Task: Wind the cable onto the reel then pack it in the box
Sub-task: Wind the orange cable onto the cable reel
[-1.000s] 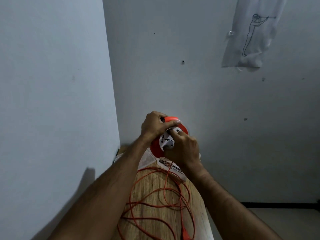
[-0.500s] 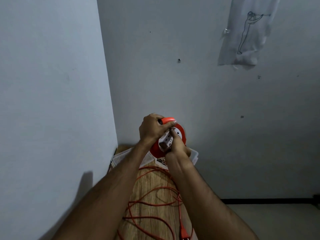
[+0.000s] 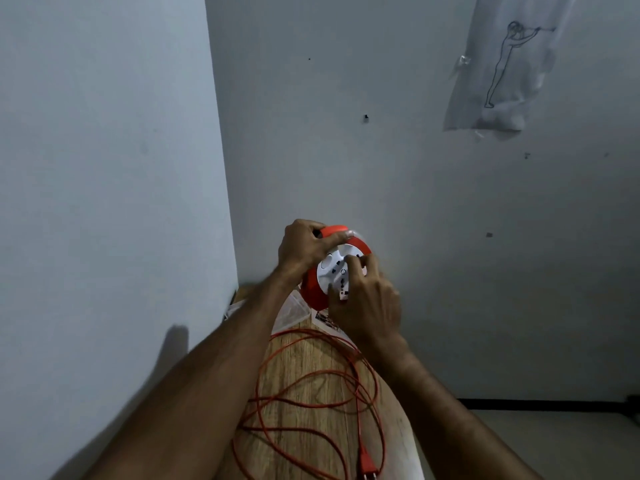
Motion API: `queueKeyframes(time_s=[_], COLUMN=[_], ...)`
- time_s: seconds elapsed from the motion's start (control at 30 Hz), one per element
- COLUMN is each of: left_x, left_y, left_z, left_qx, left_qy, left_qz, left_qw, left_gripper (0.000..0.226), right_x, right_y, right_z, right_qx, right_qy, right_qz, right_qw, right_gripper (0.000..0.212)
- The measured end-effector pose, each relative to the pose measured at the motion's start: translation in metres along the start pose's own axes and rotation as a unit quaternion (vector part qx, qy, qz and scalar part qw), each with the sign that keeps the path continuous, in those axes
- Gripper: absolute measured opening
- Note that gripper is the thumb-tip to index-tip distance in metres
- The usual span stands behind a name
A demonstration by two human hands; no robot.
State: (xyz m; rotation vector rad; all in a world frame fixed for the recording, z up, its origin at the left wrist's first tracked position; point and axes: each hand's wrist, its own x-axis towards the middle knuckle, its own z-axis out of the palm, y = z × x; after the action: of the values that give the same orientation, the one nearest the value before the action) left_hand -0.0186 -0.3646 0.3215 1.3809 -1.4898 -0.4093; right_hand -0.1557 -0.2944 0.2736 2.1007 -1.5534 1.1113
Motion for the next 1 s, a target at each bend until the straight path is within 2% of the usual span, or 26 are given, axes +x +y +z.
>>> queueKeyframes(time_s=[0.1, 0.2, 0.3, 0.47, 0.53, 0.6, 0.67, 0.73, 0.77, 0.83, 0.87, 0.9, 0.93, 0.97, 1.0], left_x=[-0.004, -0.004, -0.004, -0.004, -0.005, -0.007, -0.009, -0.011, -0.012, -0.016, -0.017, -0.018, -0.018, -0.018, -0.017], left_y=[0.004, 0.004, 0.006, 0.000, -0.002, -0.003, -0.003, -0.003, -0.002, 0.000, 0.001, 0.000, -0.001, -0.002, -0.004], left_z=[0.005, 0.006, 0.006, 0.002, 0.002, 0.004, 0.005, 0.007, 0.008, 0.010, 0.011, 0.012, 0.013, 0.013, 0.012], left_qx=[0.008, 0.004, 0.021, 0.021, 0.010, 0.006, 0.016, 0.034, 0.043, 0.055, 0.058, 0.061, 0.062, 0.061, 0.058], left_qy=[-0.003, -0.013, -0.020, -0.008, -0.006, 0.003, 0.016, 0.025, 0.027, 0.030, 0.032, 0.032, 0.030, 0.028, 0.025], left_qz=[0.006, 0.002, 0.009, 0.011, 0.006, 0.003, 0.009, 0.022, 0.028, 0.038, 0.040, 0.040, 0.040, 0.035, 0.032], left_qw=[1.000, 1.000, 1.000, 1.000, 1.000, 1.000, 1.000, 0.999, 0.998, 0.997, 0.997, 0.997, 0.997, 0.997, 0.998], left_gripper=[0.051, 0.050, 0.042, 0.046, 0.048, 0.048, 0.052, 0.057, 0.055, 0.056, 0.060, 0.064, 0.064, 0.060, 0.055], right_x=[0.007, 0.014, 0.020, 0.025, 0.025, 0.027, 0.026, 0.026, 0.027, 0.032, 0.035, 0.038, 0.040, 0.040, 0.040], right_y=[-0.004, -0.005, -0.004, -0.004, -0.006, -0.009, -0.012, -0.015, -0.018, -0.026, -0.029, -0.032, -0.031, -0.029, -0.027], right_z=[0.000, 0.000, 0.005, 0.009, 0.010, 0.015, 0.025, 0.028, 0.027, 0.021, 0.019, 0.015, 0.013, 0.009, 0.007], right_qx=[-0.011, 0.018, 0.039, 0.149, 0.193, 0.238, 0.295, 0.378, 0.423, 0.518, 0.565, 0.601, 0.619, 0.632, 0.631], right_qy=[-0.009, -0.035, -0.062, -0.021, -0.004, 0.007, -0.001, -0.016, -0.018, -0.005, 0.010, 0.021, 0.027, 0.018, -0.003], right_qz=[-0.002, 0.029, 0.051, 0.073, 0.140, 0.248, 0.355, 0.466, 0.524, 0.631, 0.660, 0.670, 0.675, 0.674, 0.672], right_qw=[1.000, 0.999, 0.996, 0.986, 0.971, 0.939, 0.887, 0.799, 0.739, 0.578, 0.496, 0.435, 0.401, 0.383, 0.387], right_gripper=[0.063, 0.070, 0.069, 0.052, 0.048, 0.048, 0.045, 0.044, 0.052, 0.075, 0.083, 0.087, 0.090, 0.093, 0.091])
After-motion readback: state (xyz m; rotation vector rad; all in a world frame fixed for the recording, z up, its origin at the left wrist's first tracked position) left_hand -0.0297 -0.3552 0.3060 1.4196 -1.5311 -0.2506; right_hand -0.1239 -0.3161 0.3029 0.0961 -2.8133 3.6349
